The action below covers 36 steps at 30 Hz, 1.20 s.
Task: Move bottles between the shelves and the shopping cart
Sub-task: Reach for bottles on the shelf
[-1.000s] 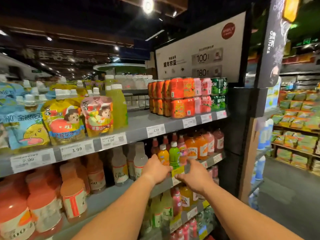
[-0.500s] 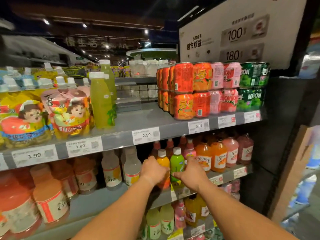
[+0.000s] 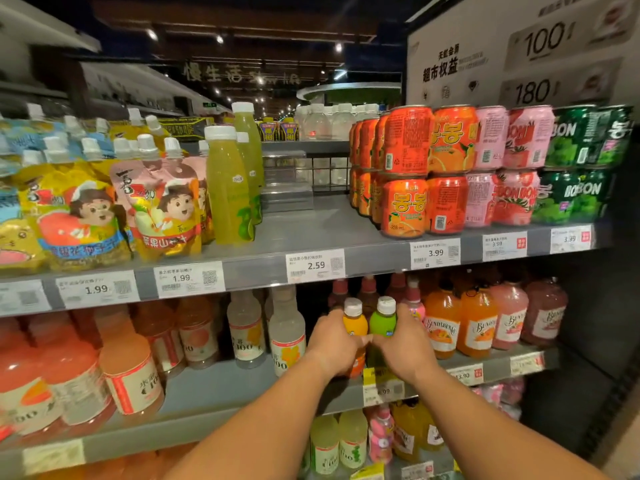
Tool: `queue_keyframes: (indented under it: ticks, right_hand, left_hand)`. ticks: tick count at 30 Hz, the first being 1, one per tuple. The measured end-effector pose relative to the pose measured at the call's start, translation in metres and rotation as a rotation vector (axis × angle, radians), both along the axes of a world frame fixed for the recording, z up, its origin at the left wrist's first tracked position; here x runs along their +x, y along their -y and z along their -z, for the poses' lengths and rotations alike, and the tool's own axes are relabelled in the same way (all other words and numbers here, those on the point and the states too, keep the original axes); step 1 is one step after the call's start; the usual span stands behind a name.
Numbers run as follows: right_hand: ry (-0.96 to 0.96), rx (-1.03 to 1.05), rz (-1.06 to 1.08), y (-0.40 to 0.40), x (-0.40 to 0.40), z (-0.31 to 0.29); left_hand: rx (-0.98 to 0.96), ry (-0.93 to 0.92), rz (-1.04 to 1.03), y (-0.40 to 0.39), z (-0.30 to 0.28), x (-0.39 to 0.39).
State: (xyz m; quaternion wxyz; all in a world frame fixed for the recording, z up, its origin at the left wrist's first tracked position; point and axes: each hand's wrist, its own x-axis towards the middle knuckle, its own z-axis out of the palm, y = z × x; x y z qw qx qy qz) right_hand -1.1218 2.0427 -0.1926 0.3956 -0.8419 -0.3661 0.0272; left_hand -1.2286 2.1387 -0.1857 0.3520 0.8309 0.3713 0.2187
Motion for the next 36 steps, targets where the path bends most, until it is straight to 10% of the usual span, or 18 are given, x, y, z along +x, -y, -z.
queue_keyframes:
  ticks: [15,36]
  right_hand:
    - [0.112,0.146,-0.054,0.033,-0.161,-0.055]
    - [0.001,0.133,-0.923,-0.109,-0.78,-0.023]
  left_hand:
    - [0.096,0.296,0.041,0.032,-0.043,-0.176]
    - [0.089,0.216,-0.8,-0.007,-0.004,-0.846]
